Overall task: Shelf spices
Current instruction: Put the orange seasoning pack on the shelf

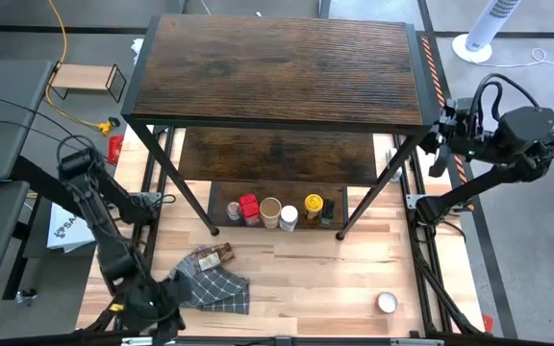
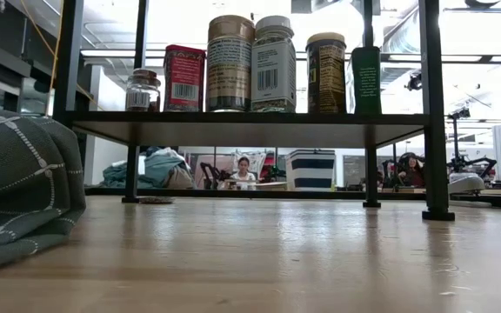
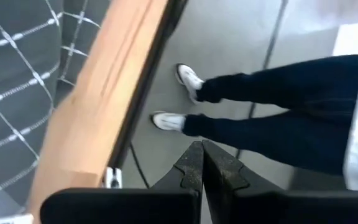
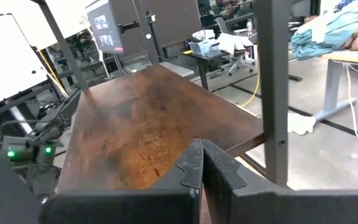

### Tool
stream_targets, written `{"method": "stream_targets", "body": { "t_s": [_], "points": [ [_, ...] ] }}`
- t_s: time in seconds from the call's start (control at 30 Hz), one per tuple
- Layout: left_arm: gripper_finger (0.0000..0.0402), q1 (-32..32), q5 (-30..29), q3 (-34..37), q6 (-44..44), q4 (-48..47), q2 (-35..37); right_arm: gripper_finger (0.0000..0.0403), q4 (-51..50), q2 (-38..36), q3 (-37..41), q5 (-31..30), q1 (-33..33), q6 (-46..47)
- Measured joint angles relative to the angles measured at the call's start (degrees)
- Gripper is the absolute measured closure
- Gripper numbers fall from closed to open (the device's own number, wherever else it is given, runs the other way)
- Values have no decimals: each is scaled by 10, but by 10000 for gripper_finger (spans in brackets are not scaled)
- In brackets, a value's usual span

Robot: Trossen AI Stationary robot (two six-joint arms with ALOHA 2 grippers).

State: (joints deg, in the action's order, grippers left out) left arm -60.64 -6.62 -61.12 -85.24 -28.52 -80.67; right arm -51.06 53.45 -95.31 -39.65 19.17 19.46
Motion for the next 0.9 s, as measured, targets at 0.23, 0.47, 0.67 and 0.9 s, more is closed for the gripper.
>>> {"method": "stream_targets", "body": {
  "t_s": [0.23, 0.47, 0.67, 0.9],
  "points": [
    [357, -2, -53, -1, 13, -25, -22, 403, -9, 0, 0, 11, 0, 13],
    [242, 39, -65, -1, 89, -152, -15, 403, -16, 0, 0, 19, 0, 15],
    [145, 86, -60, -1, 193, -189, -16, 403, -47, 0, 0, 28, 0, 41],
    [118, 124, -126, 1, 214, -262, -17, 403, -63, 2, 0, 28, 0, 47]
  ]
}}
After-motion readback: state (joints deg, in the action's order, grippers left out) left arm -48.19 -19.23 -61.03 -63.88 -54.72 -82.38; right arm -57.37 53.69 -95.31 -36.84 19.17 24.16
